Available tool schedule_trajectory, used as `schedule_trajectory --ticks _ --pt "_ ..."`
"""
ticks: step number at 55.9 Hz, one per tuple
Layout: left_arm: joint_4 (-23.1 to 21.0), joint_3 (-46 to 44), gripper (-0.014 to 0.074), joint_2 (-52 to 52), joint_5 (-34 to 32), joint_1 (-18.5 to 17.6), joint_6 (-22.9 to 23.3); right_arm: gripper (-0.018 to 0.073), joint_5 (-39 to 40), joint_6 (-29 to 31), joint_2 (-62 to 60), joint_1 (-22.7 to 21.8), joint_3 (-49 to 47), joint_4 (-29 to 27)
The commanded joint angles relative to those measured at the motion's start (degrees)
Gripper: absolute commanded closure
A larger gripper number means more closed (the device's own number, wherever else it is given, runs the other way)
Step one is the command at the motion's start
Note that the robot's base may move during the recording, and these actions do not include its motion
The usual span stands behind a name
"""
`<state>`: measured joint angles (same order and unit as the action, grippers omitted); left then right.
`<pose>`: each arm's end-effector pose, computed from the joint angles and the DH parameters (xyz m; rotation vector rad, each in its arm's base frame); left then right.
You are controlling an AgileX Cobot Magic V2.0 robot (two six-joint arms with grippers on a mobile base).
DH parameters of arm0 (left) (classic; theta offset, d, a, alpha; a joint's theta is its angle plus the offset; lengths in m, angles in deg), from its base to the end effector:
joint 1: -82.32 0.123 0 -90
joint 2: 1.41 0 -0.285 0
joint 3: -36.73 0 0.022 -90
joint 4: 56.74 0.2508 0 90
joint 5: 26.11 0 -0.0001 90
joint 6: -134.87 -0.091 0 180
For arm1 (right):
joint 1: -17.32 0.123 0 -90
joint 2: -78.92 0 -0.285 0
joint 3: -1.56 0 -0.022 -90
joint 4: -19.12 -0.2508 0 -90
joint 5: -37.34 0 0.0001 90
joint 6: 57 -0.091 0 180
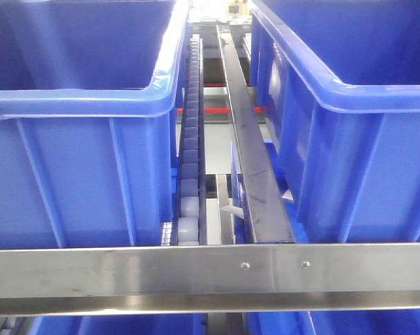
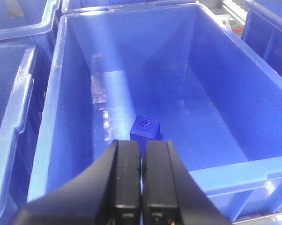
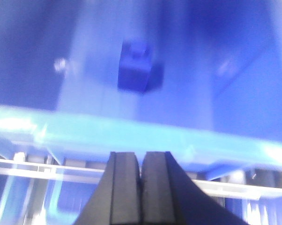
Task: Pick and sort blue part to right shelf
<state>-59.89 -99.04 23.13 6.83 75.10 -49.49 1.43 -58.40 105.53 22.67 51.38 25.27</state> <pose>0.0548 -0.0097 0.3342 0.1598 1.7682 -0.0959 0.0681 0.0006 0.2965 -0.1112 1.9542 -0.0413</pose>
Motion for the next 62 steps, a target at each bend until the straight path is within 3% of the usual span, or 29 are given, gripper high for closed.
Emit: schedule_trajectory --ticks 1,16,52,62 --pt "-0.15 -1.66 0.0473 0.44 -4.54 -0.02 0.63 0.0523 5.91 0.37 -5.99 -0.29 -0.02 -0.33" --pt "-0.15 -1.66 0.0473 0.44 -3.66 -0.02 0.63 0.0523 7.54 0.37 -20.49 -0.29 1.20 -3.13" --pt "-0.15 -1.57 0.0473 0.44 -3.49 -0.02 0.63 0.0523 7.51 0.37 -20.22 -0.29 1.20 -2.81" --pt "0.06 3.07 0.0473 -2.48 -6.56 0.20 0.63 0.0523 7.51 0.37 -20.22 -0.29 1.20 -2.81"
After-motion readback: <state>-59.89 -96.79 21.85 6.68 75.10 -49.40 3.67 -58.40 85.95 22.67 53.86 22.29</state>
